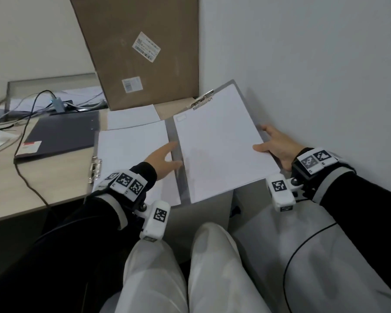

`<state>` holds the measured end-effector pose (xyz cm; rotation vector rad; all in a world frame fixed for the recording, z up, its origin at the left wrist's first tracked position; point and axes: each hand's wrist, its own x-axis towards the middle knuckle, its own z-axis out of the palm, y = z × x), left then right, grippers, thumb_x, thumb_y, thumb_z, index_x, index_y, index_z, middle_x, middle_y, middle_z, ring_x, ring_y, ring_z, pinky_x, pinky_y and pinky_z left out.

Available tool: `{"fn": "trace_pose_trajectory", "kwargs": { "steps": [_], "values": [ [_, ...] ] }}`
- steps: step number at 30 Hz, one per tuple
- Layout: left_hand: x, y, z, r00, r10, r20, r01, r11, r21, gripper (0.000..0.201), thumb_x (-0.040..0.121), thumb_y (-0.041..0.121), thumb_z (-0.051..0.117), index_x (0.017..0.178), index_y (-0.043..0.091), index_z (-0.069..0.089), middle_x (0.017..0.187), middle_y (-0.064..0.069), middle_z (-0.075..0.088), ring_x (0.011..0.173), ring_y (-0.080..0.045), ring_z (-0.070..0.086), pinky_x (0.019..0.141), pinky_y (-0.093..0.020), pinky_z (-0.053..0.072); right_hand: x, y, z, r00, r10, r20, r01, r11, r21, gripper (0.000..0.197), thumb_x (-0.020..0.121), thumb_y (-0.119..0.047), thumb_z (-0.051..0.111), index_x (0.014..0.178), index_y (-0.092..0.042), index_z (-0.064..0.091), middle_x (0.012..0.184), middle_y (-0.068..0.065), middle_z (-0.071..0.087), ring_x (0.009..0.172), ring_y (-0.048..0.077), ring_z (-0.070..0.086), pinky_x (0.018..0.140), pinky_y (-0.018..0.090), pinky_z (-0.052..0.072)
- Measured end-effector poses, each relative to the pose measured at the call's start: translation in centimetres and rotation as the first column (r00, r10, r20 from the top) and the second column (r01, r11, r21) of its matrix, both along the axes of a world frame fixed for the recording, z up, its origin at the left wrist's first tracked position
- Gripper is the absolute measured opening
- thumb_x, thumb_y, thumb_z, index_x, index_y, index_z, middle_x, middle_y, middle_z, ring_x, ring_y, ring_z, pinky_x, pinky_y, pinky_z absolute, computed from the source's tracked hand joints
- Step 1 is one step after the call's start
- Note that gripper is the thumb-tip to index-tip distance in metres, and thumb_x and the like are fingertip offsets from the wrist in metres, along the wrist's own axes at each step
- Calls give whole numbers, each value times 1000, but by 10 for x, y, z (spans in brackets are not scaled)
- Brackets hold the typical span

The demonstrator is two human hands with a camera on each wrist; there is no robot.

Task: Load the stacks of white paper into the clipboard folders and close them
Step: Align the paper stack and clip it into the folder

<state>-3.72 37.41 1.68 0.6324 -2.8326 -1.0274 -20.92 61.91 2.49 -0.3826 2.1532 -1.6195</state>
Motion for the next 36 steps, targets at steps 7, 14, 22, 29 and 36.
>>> {"fn": "trace_pose_trajectory", "kwargs": {
  "steps": [7, 14, 22, 29, 36],
  "values": [
    [18, -87, -27, 734, 672, 96, -667, 740, -80, 60, 85, 22, 49, 141, 9, 35, 145, -19, 39, 132, -38, 40, 110, -45, 34, -14, -12, 4, 999, -32, 5, 32, 999, 33, 56, 88, 7, 53, 136, -19, 43, 96, 10, 66, 72, 23, 63, 56, 32, 52],
    [26, -113, -32, 619, 769, 157, -781, 623, 29, 58, 84, 21, 57, 134, -1, 37, 137, -24, 44, 126, -39, 45, 102, -40, 40, -18, -19, 2, 999, -35, 4, 35, 999, 24, 61, 88, 8, 53, 141, -18, 39, 91, 4, 64, 74, 22, 62, 59, 32, 50],
    [32, -120, 70, 815, 569, 107, -568, 822, -45, 51, 88, 28, 59, 122, -11, 55, 114, -23, 61, 94, -32, 58, 72, -37, 46, -16, -27, 13, 1000, -20, -3, 20, 1000, -18, 55, 88, 9, 51, 136, -17, 45, 106, 12, 62, 80, 26, 62, 66, 35, 52],
    [20, -60, 123, 965, 178, -191, -16, 769, 639, 29, 93, 34, 52, 111, 13, 60, 116, -2, 62, 89, -14, 70, 78, -29, 59, -12, -32, 26, 991, 115, 68, -112, 992, -55, 41, 97, -5, 45, 138, -5, 42, 97, 5, 67, 83, 21, 65, 64, 29, 58],
    [-17, 27, 74, 970, -64, -235, 172, 862, 476, 55, 97, 41, 38, 149, 35, 20, 157, 16, 16, 146, -7, 13, 119, -37, 5, 2, -34, 47, 877, 357, 323, -264, 918, -297, 69, 86, -74, 14, 111, -32, 63, 93, -5, 76, 78, 13, 74, 66, 29, 58]
  ]
}}
